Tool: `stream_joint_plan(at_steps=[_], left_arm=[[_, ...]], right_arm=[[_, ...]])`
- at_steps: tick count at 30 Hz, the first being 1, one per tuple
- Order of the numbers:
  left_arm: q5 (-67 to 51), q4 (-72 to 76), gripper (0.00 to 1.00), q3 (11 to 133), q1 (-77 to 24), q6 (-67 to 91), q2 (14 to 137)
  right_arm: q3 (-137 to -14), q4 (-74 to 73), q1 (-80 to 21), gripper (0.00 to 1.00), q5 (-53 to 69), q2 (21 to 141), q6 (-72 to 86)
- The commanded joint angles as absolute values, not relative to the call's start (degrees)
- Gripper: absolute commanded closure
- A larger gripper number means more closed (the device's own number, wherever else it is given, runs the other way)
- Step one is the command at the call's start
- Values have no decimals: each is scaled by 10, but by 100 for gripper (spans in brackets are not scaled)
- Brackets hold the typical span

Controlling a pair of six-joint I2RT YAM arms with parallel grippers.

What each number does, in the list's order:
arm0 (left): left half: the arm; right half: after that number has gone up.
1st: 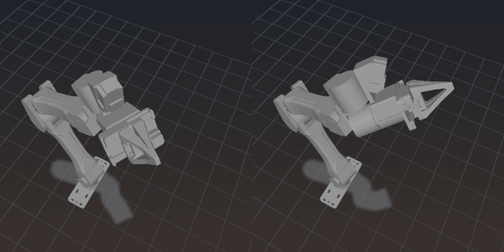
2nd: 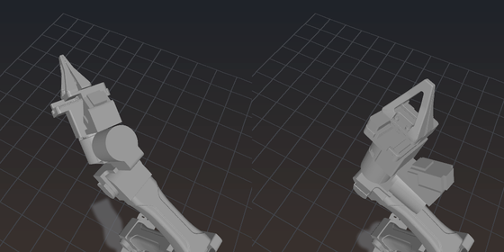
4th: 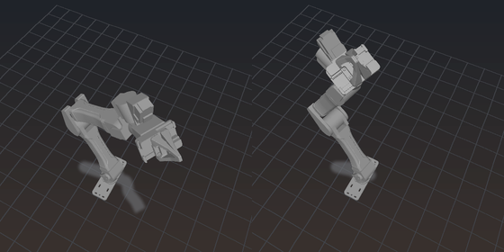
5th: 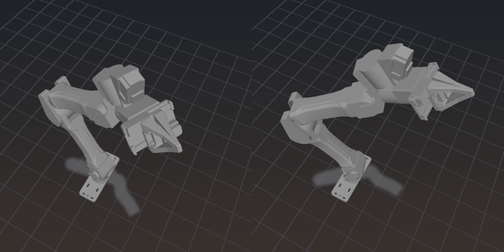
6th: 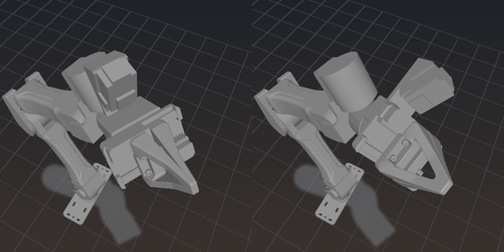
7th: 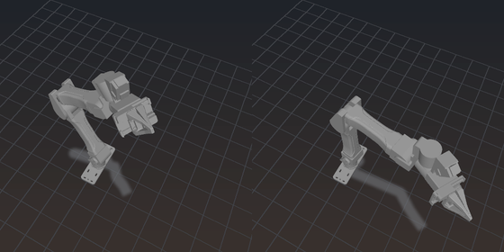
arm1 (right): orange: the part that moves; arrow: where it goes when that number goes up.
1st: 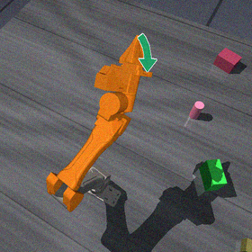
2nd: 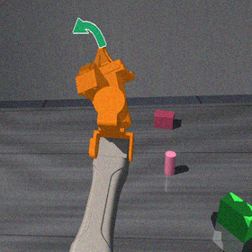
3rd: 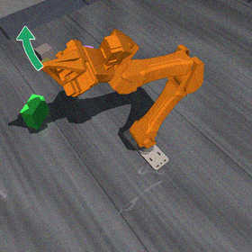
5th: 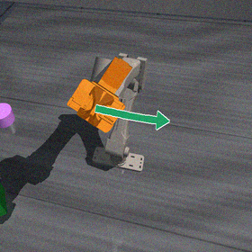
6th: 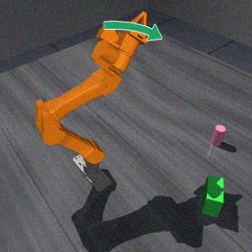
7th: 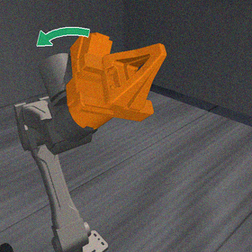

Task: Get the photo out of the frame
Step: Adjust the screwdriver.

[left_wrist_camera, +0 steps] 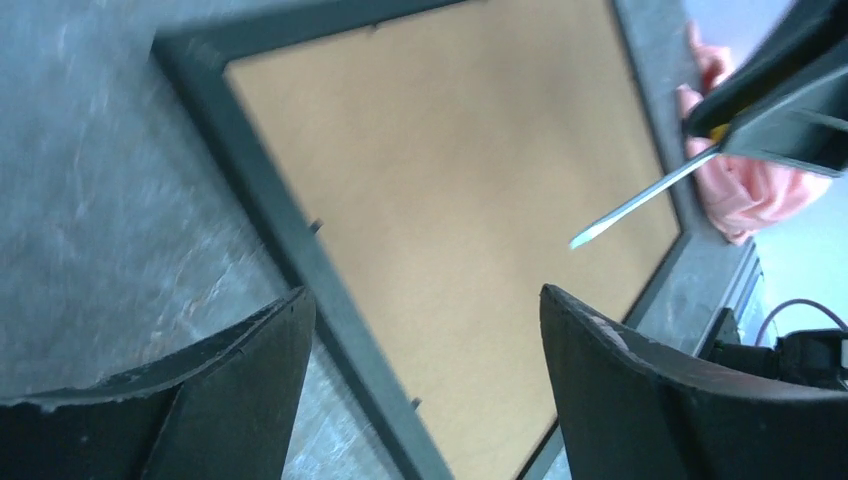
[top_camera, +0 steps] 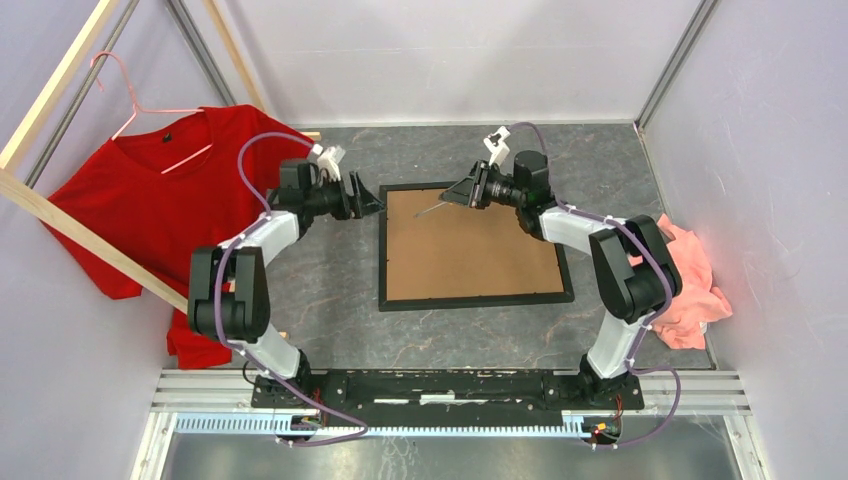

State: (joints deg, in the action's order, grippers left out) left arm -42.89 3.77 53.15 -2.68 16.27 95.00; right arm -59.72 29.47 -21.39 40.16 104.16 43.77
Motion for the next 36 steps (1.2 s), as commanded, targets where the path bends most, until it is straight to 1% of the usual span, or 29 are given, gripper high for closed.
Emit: stream_joint_plan(at_steps=[1,4,8,11,14,17,20,24,27,31,36], left_arm=[[-541,10,11,599,-40,72,904],[-574,-64,11,641,-65,10,913],[-621,-118,11,671,-88,-22,938],[-661,-184,9,697,-110,-74,959],[-694,-262,12,723,-137,-140,976],[-725,-338,16,749,-157,-198,1000],[-750,-409,27,780,-161,-253,1029],[-764,-458,41,798,-161,-293,1047],[-771,-491,42,808,-161,-324,1054],[-772,-495,43,812,-161,-325,1055],[-770,-495,54,822,-161,-319,1059]], right_arm=[[-585,386,-218,100,475,1005,474],[-577,414,-219,100,495,996,488],[-552,473,-220,100,510,980,513],[-544,501,-219,100,514,978,530],[-535,555,-218,100,523,985,571],[-535,580,-219,100,530,992,588],[-535,573,-217,100,529,996,579],[-537,558,-216,100,530,1002,565],[-540,546,-216,100,533,1008,558],[-538,532,-217,100,531,1014,543],[-540,529,-219,100,533,1027,543]])
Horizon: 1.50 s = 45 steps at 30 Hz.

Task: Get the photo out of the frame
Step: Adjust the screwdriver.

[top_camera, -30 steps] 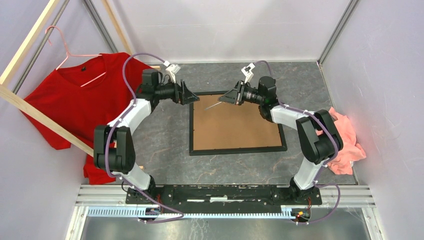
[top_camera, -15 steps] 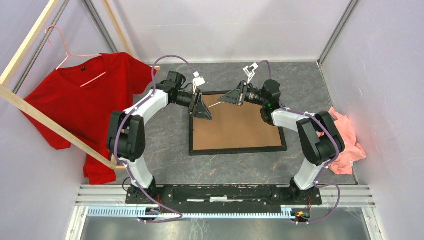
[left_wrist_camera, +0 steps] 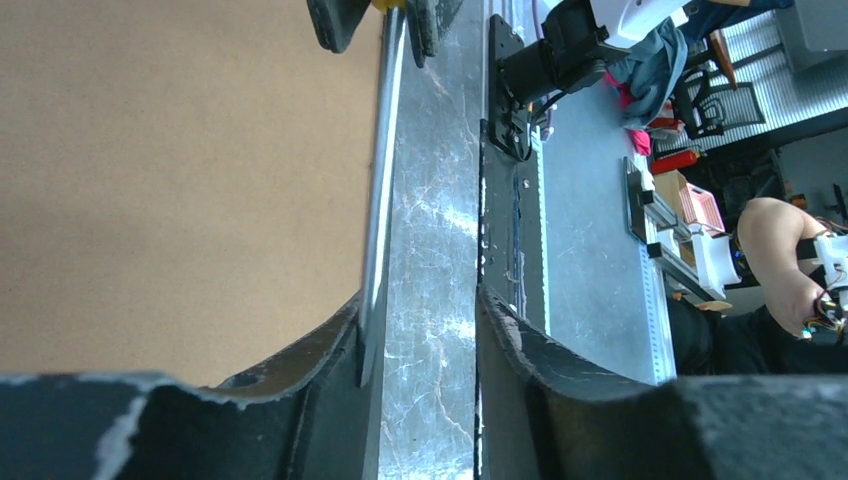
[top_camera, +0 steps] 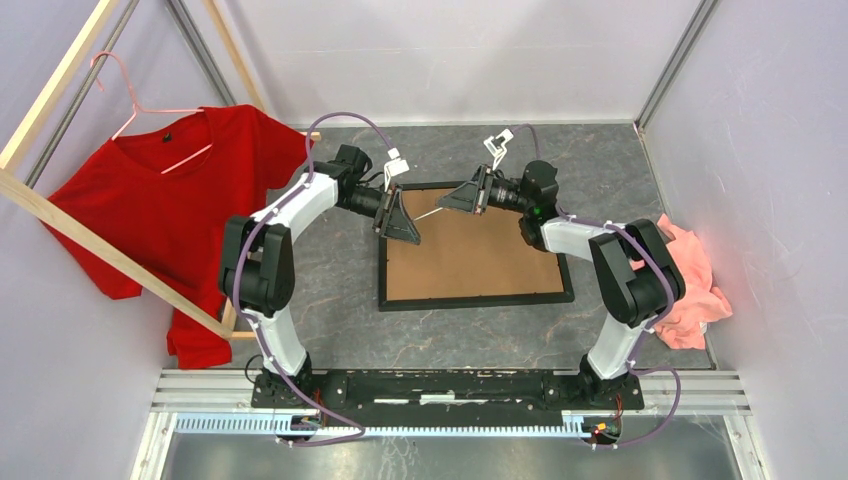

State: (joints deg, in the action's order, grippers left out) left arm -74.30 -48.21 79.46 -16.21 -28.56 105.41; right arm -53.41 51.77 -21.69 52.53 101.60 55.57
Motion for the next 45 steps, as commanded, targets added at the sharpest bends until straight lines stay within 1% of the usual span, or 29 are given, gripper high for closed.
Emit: stream_joint_plan(at_steps=[1,3,5,10,11,15,17,18,20,23,27,29,31,35,37,38,41,42,43,45], left_arm=[[-770,-496,56,823,-161,-318,1060],[-767,-496,60,826,-161,-318,1062],[-763,-496,70,828,-161,-317,1067],[-757,-496,91,834,-161,-313,1078],[-756,-496,97,835,-161,-312,1079],[-747,-495,98,831,-159,-315,1076],[-742,-496,98,827,-159,-318,1071],[-739,-500,98,827,-159,-323,1070],[-732,-518,98,830,-159,-341,1068],[-726,-584,98,852,-159,-410,1077],[-719,-717,98,899,-159,-530,1113],[-719,-770,98,917,-159,-576,1131],[-721,-794,98,925,-159,-595,1144],[-720,-790,98,927,-159,-592,1150],[-719,-778,98,927,-159,-577,1150],[-718,-772,98,927,-159,-571,1150],[-713,-753,98,926,-159,-546,1147],[-713,-746,98,925,-159,-538,1145],[-712,-737,98,924,-159,-529,1143],[-711,-724,98,920,-159,-518,1136]], right_arm=[[-540,528,-220,100,533,1027,542],[-541,527,-221,100,535,1027,542],[-542,524,-226,100,538,1029,539],[-551,497,-234,100,551,1032,517],[-553,485,-234,100,553,1031,508],[-565,426,-233,100,564,1029,460],[-579,386,-233,85,578,1029,430],[-586,368,-230,79,587,1029,412],[-599,320,-225,75,599,1028,378],[-619,253,-217,73,618,1028,329],[-645,170,-214,71,641,1027,271],[-652,150,-215,71,646,1027,256],[-654,144,-214,70,649,1027,254],[-660,137,-215,70,660,1027,255],[-660,133,-216,71,662,1027,253],[-660,134,-216,74,663,1026,254],[-663,131,-220,89,673,1027,254],[-665,130,-222,96,677,1029,253],[-666,127,-224,100,681,1030,253],[-667,126,-226,100,688,1031,254]])
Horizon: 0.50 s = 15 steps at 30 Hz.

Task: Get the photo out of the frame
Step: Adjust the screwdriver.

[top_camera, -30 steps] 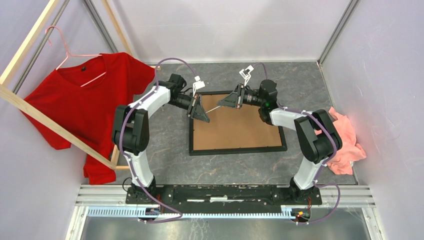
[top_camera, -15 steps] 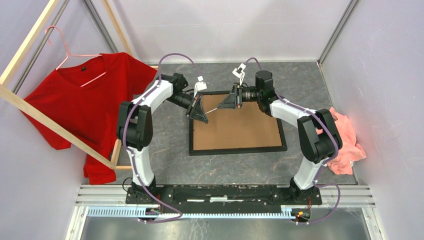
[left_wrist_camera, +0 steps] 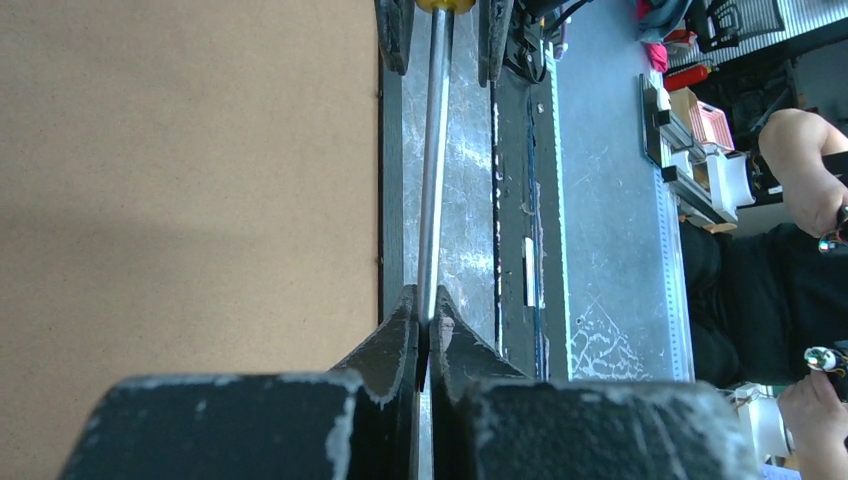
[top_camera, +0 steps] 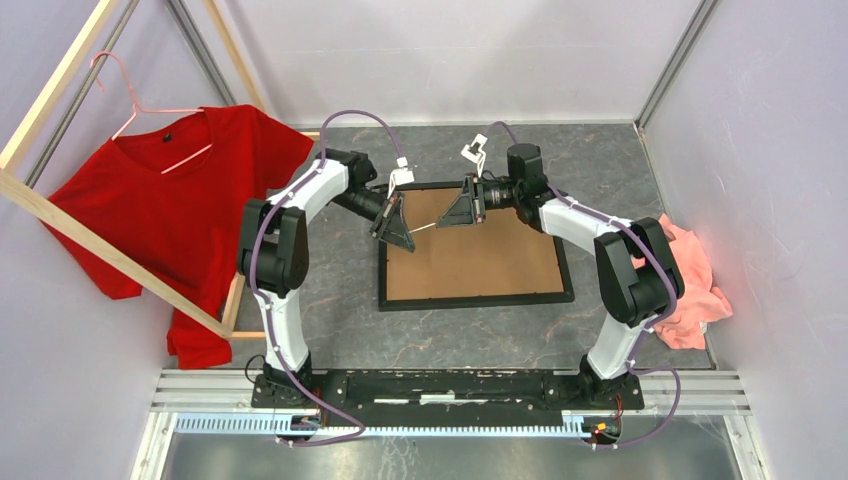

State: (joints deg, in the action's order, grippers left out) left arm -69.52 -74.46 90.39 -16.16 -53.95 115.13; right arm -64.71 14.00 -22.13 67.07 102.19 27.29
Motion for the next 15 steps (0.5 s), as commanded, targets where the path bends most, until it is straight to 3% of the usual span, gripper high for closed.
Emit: stream_joint_plan(at_steps=[1,9,12,15], left_arm=[[-710,-718,95,918,-159,-512,1133],[-720,-642,49,907,-88,-426,1100],[-694,-512,44,853,-59,-311,1070],[-594,-305,38,751,-58,-143,1013]], right_arm=[[-669,125,-226,100,693,1031,254],[-654,96,-221,100,657,1015,227],[-593,206,-221,100,617,1005,328],[-549,298,-222,100,577,1016,422]])
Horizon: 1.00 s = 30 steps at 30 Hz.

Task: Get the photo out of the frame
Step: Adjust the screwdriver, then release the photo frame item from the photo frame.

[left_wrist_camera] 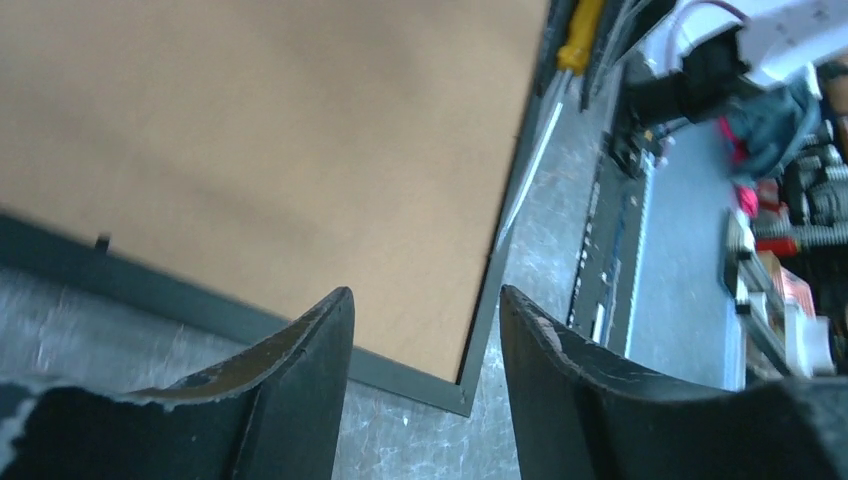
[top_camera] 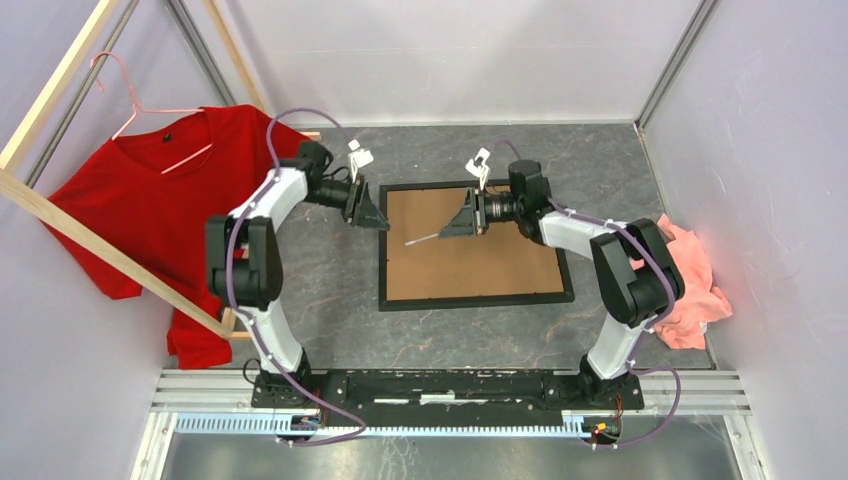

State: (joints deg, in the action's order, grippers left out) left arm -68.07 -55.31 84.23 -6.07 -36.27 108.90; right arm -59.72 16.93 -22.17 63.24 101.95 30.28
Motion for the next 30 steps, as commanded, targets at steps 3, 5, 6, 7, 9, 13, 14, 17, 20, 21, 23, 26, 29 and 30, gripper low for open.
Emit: stream_joint_plan(at_steps=[3,5,6,7,9,13,14,17,20,21,23,26,29,30], left_arm=[[-510,-200,35,694,-59,-53,987],[-476,-176,34,680,-59,-26,994],[-464,-164,34,674,-60,-16,1001],[-448,-154,34,665,-60,-4,1007],[-423,-148,34,655,-61,-2,1025],[-410,-137,34,643,-60,17,1046],[-409,-132,34,639,-60,19,1047],[-400,-118,34,626,-60,27,1050],[-400,-112,35,617,-60,28,1057],[-400,-109,35,614,-60,29,1059],[-401,-104,36,610,-60,32,1060],[-403,-95,40,605,-60,37,1063],[-411,-91,44,605,-60,41,1073],[-413,-89,46,604,-60,43,1075]], right_arm=[[-516,349,-224,100,543,1032,472],[-508,364,-228,100,532,1045,484],[-508,365,-232,100,529,1052,487],[-509,369,-236,100,526,1061,494],[-517,373,-246,100,517,1075,500],[-535,370,-266,100,501,1103,504],[-541,370,-269,100,500,1112,505],[-555,362,-280,100,495,1135,505],[-567,354,-283,100,489,1154,507],[-571,353,-284,100,488,1160,510],[-575,352,-284,100,483,1169,514],[-582,355,-285,100,483,1179,522],[-591,353,-284,100,486,1189,527],[-594,349,-284,100,486,1191,526]])
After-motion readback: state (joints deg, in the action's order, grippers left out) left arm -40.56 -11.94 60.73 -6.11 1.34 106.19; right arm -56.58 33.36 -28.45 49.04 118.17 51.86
